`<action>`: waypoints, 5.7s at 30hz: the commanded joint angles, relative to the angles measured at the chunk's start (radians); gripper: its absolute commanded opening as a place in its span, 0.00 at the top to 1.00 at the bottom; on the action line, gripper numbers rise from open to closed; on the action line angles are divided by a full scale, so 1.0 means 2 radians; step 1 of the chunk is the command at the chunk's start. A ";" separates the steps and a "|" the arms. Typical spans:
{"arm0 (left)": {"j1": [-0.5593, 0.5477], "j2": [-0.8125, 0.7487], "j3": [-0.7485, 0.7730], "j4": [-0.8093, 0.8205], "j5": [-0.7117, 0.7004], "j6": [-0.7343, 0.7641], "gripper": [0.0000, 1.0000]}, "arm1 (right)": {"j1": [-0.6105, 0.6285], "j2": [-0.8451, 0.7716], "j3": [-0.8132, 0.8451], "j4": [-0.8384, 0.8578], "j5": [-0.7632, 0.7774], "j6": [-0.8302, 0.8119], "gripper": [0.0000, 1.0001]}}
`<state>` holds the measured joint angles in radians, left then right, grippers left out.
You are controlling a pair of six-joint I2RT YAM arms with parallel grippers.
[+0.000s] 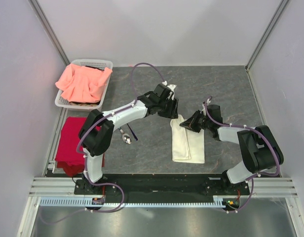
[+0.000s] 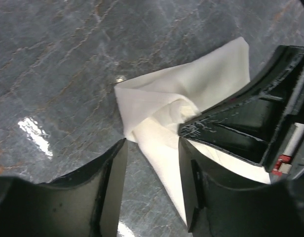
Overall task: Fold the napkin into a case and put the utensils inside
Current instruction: Fold the lower triangle-folded napkin at the center of the board.
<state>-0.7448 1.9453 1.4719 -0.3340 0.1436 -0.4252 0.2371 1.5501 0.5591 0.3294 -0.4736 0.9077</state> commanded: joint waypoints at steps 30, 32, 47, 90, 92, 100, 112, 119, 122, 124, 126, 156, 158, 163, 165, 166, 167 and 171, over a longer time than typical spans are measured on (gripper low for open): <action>-0.007 0.096 0.108 -0.012 0.065 -0.029 0.80 | -0.004 -0.012 -0.002 0.006 -0.020 -0.020 0.73; -0.007 0.095 0.110 -0.012 0.064 -0.028 0.85 | -0.008 -0.018 0.000 -0.006 -0.021 -0.028 0.68; -0.007 0.090 0.108 -0.016 0.078 -0.029 0.98 | -0.079 -0.022 0.036 -0.093 -0.037 -0.104 0.65; -0.020 0.159 0.139 0.023 0.065 -0.143 0.98 | -0.076 -0.032 0.060 -0.187 -0.011 -0.180 0.63; -0.020 0.159 0.137 0.022 0.065 -0.146 0.98 | -0.076 -0.057 0.047 -0.198 -0.018 -0.184 0.59; -0.020 0.151 0.135 0.022 0.068 -0.151 0.98 | -0.004 -0.169 -0.033 -0.260 0.011 -0.160 0.50; -0.020 0.149 0.126 0.024 0.069 -0.156 0.98 | 0.066 -0.279 -0.056 -0.394 0.092 -0.114 0.46; -0.020 0.147 0.123 0.024 0.067 -0.157 0.98 | 0.082 -0.273 -0.081 -0.370 0.093 -0.103 0.47; -0.020 0.148 0.123 0.024 0.068 -0.158 0.98 | 0.090 -0.267 -0.089 -0.359 0.091 -0.097 0.48; -0.020 0.148 0.123 0.024 0.068 -0.158 0.98 | 0.098 -0.268 -0.089 -0.352 0.091 -0.090 0.49; -0.020 0.147 0.123 0.024 0.066 -0.158 0.98 | 0.106 -0.270 -0.091 -0.344 0.093 -0.082 0.53; -0.023 0.140 0.105 0.060 0.040 -0.235 0.98 | 0.128 -0.335 -0.166 -0.319 0.093 -0.017 1.00; -0.023 0.141 0.102 0.060 0.047 -0.233 0.98 | 0.128 -0.320 -0.152 -0.320 0.096 -0.027 1.00; -0.023 0.135 0.094 0.066 0.060 -0.223 0.84 | 0.128 -0.328 -0.114 -0.361 0.133 -0.053 0.83; -0.023 0.130 0.091 0.073 0.078 -0.221 0.78 | 0.128 -0.335 -0.091 -0.389 0.146 -0.067 0.76; -0.023 0.128 0.090 0.075 0.081 -0.219 0.73 | 0.128 -0.337 -0.083 -0.396 0.151 -0.073 0.75; -0.023 0.123 0.090 0.076 0.089 -0.218 0.71 | 0.128 -0.336 -0.070 -0.408 0.158 -0.081 0.66; -0.023 0.112 0.090 0.074 0.102 -0.209 0.65 | 0.124 -0.311 -0.047 -0.415 0.166 -0.103 0.56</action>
<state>-0.7868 2.2562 1.6562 -0.2192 0.2951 -0.8639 0.4889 0.9001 0.3943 -0.4458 -0.2001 0.7696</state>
